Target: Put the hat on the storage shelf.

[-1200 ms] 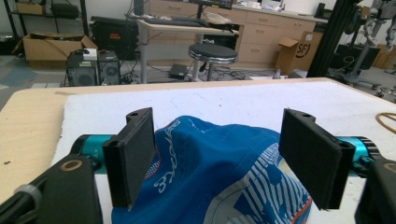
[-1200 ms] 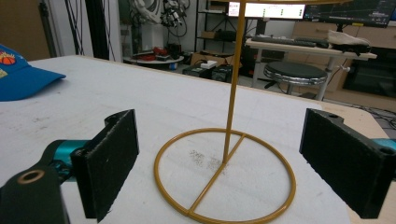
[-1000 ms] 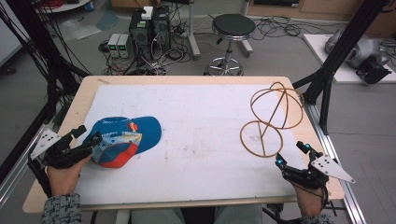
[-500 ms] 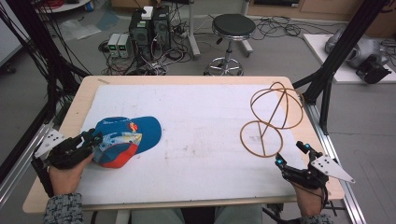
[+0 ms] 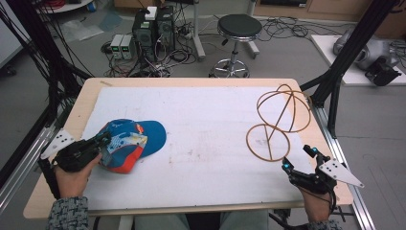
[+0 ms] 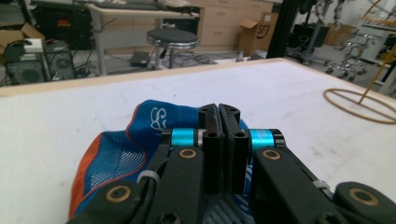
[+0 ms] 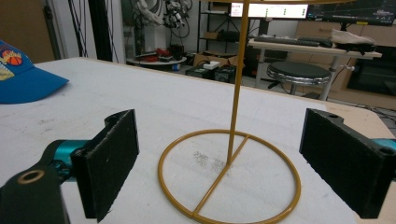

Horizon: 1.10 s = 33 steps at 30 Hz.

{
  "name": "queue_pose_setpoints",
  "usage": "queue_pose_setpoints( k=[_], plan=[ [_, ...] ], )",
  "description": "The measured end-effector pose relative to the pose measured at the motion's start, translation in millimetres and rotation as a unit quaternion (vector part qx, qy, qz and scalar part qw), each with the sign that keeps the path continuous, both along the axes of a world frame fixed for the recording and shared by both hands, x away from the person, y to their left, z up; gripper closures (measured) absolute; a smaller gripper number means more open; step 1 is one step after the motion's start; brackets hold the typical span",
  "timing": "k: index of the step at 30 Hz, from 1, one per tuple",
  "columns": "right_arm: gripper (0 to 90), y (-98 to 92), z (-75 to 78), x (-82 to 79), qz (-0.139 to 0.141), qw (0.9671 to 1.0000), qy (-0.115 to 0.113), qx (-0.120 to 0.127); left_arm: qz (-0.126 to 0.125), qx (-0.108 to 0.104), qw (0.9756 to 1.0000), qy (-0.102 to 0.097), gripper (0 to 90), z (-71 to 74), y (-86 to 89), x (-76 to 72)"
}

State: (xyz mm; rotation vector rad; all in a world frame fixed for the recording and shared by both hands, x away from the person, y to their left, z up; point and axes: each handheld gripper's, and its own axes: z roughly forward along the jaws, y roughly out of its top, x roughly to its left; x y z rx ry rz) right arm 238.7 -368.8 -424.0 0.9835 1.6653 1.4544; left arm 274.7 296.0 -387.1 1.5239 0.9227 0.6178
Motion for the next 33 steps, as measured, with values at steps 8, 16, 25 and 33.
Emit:
queue_pose_setpoints(
  k=[8,16,25,33],
  plan=[
    [11.1,-0.7,-0.2,0.3,0.001,1.0000,0.000,0.002,-0.004,-0.005,1.0000,0.003,87.9,24.7,-15.5,10.4],
    [11.1,-1.2,-0.3,0.4,0.006,1.0000,0.000,0.003,-0.014,0.016,0.9997,-0.010,88.0,59.2,-35.3,23.7],
    [11.1,-1.1,-0.4,0.7,0.010,0.9999,0.000,0.006,-0.040,0.031,0.9984,-0.024,88.0,93.9,-54.2,35.0],
    [11.1,-1.2,-0.5,0.7,0.012,0.9999,0.001,0.006,-0.058,0.055,0.9957,-0.048,87.9,132.6,-73.1,46.6]
  ],
)
